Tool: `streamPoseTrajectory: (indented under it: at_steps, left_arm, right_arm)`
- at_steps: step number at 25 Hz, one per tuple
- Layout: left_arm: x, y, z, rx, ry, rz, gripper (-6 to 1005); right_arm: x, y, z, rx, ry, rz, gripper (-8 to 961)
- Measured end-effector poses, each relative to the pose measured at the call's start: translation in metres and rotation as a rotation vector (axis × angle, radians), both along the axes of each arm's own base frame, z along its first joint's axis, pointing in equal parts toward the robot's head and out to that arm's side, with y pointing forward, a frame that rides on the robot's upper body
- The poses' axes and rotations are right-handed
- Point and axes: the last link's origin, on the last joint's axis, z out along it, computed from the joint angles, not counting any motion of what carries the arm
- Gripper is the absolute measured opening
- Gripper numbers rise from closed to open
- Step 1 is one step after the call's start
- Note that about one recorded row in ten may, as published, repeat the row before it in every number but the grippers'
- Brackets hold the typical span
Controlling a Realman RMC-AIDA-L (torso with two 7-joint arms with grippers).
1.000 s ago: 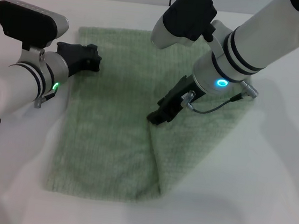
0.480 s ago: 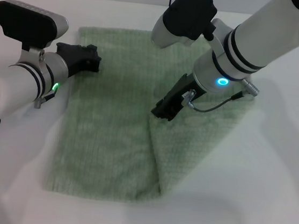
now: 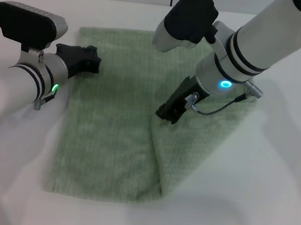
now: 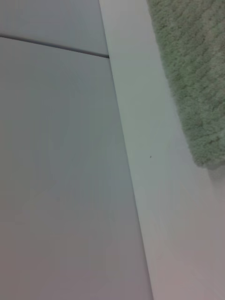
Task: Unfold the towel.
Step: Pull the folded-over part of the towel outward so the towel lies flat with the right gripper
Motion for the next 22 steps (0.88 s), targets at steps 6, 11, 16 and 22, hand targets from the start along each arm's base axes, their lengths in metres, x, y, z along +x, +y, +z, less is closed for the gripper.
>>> streamPoseTrajectory:
  at_steps: [6, 11, 16, 22]
  left_arm:
    - [0.0, 0.0, 0.0, 0.001, -0.001, -0.003, -2]
    - [0.0, 0.0, 0.0, 0.001, -0.002, -0.002, -2]
    - [-0.001, -0.001, 0.0, 0.002, -0.004, 0.0, -2]
    - [0.0, -0.003, 0.0, 0.002, -0.012, -0.002, -1]
  right_arm:
    - [-0.005, -0.004, 0.003, -0.014, 0.009, 0.022, 35]
    - [-0.015, -0.017, 0.019, -0.03, 0.02, 0.087, 34]
    - [-0.022, -0.038, 0.039, -0.066, -0.006, 0.181, 35]
    - [-0.025, -0.065, 0.058, -0.095, -0.049, 0.273, 36]
